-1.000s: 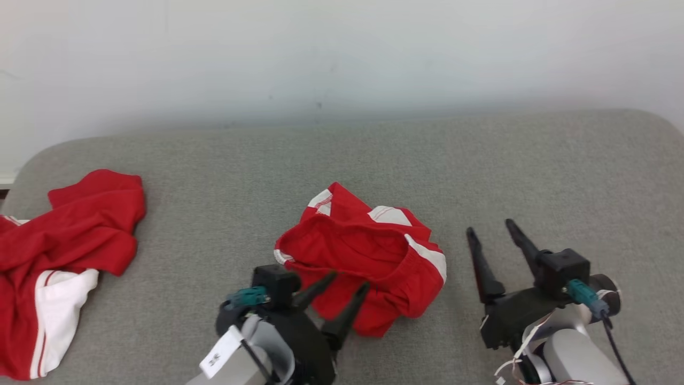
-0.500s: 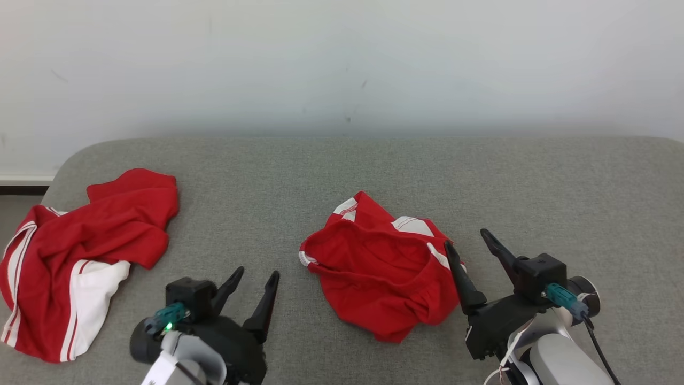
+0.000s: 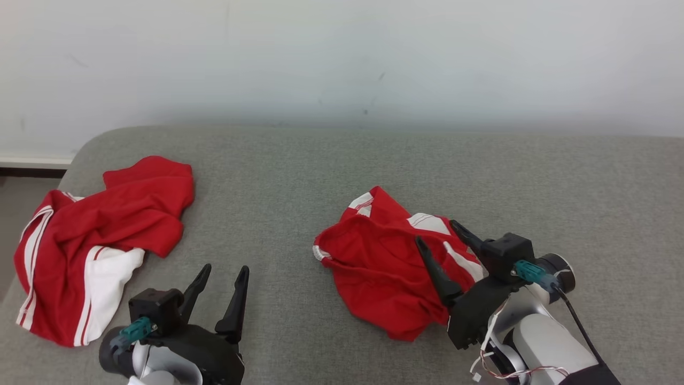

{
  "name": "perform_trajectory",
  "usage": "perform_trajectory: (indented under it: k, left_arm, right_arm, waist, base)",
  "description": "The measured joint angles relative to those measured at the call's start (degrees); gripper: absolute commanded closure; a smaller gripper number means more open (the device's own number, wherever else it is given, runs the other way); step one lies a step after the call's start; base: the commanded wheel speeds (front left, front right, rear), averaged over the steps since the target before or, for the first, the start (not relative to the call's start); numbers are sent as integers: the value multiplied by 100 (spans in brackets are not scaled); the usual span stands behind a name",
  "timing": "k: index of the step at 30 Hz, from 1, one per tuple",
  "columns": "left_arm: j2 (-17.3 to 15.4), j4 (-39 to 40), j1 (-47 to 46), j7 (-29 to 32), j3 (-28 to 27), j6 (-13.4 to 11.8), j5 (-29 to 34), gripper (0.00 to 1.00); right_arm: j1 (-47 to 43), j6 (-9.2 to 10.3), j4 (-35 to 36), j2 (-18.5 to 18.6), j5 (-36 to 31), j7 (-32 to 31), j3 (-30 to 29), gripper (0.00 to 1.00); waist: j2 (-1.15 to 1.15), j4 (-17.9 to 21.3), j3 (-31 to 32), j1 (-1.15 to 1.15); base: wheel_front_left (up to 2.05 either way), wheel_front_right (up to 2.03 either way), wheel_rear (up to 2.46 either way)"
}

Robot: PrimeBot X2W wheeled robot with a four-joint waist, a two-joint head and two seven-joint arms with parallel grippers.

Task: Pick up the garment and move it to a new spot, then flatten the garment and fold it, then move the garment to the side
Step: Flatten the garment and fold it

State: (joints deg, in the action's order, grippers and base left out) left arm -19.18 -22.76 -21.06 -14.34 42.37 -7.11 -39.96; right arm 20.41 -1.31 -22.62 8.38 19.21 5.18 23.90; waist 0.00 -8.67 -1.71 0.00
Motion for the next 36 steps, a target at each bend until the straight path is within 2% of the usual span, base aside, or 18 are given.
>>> perform_trajectory:
  k: [12, 20, 21, 22, 23, 29, 32, 36]
  left_arm:
    - [334, 330, 419, -2, -765, 0, 738, 0]
    - [502, 592, 587, -7, -1037, 0, 1079, 0]
    - [511, 616, 596, -7, -1054, 0, 1093, 0]
    - [522, 645, 620, -7, -1069, 0, 1125, 0]
    - [539, 670, 657, -8, -1090, 0, 1146, 0]
    - [612, 771, 753, -8, -1268, 0, 1343, 0]
    - [623, 848, 907, -8, -1355, 0, 1413, 0]
    - [662, 938, 909, -8, -1417, 0, 1471, 0]
  right_arm:
    - [277, 37, -584, 89, -33, -571, -73, 0]
    - [260, 81, -937, 140, -19, -994, -55, 0]
    - [256, 81, -956, 144, -19, -1049, -42, 7]
    - [256, 79, -966, 152, -20, -1077, 0, 62]
    - [257, 78, -966, 151, -24, -1078, 33, 100]
    - [389, 79, -816, 125, -24, -1032, -26, 100]
    - [476, 143, -662, 397, -23, -836, -300, 100]
    - [368, 322, -611, 828, -14, -644, -676, 100]
  waist:
    - [0, -387, -104, 0]
    - [0, -398, -122, 0]
    - [0, -394, -125, 0]
    - [0, -390, -129, 0]
    - [0, -386, -132, 0]
    - [0, -344, -154, 0]
    - [0, -259, -182, 0]
    - [0, -150, -210, 0]
  base:
    - [0, 0, 0]
    - [0, 0, 0]
    - [0, 0, 0]
    - [0, 0, 0]
    - [0, 0, 0]
    - [0, 0, 0]
    - [0, 0, 0]
    - [0, 0, 0]
